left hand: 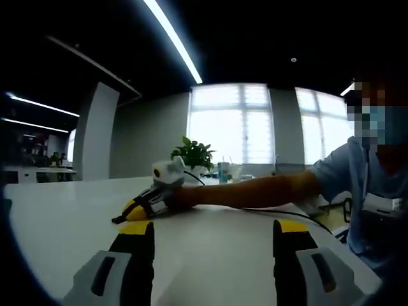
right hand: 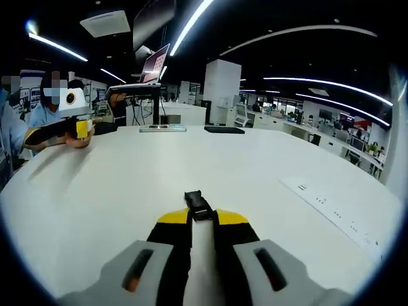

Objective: Snap the two parts of the plastic buckle together until the buckle closes and remains connected.

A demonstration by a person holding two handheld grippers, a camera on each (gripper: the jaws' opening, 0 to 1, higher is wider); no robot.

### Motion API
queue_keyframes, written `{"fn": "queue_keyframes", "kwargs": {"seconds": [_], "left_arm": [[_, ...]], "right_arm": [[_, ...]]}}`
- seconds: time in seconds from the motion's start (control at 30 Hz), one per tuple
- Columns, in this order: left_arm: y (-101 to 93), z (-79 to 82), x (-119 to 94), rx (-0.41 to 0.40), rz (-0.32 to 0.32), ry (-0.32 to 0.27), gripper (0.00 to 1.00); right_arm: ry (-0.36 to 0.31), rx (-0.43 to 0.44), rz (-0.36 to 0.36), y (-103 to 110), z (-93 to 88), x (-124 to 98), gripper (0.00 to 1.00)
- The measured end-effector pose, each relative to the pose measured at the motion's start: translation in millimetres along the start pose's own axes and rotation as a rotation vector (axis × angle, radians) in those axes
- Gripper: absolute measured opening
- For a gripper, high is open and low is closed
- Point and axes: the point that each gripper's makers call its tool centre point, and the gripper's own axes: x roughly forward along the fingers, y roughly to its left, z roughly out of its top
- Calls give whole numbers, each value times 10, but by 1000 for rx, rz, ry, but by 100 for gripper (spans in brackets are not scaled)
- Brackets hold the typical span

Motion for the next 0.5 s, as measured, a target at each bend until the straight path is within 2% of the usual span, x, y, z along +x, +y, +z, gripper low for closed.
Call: {"fn": "queue_keyframes", "kwargs": {"seconds": [0.13, 0.23, 0.5], "left_arm": [[11, 4, -4, -1, 0, -1, 77], [24, 6, -8, -2, 3, -2, 76], [54, 15, -22, -4, 13, -7, 75]], "right_arm": [[-4, 0, -2, -28, 1, -2, 17], [-58, 20, -25, -63, 85, -50, 19], [-118, 29, -25, -72, 183, -97, 25]]}}
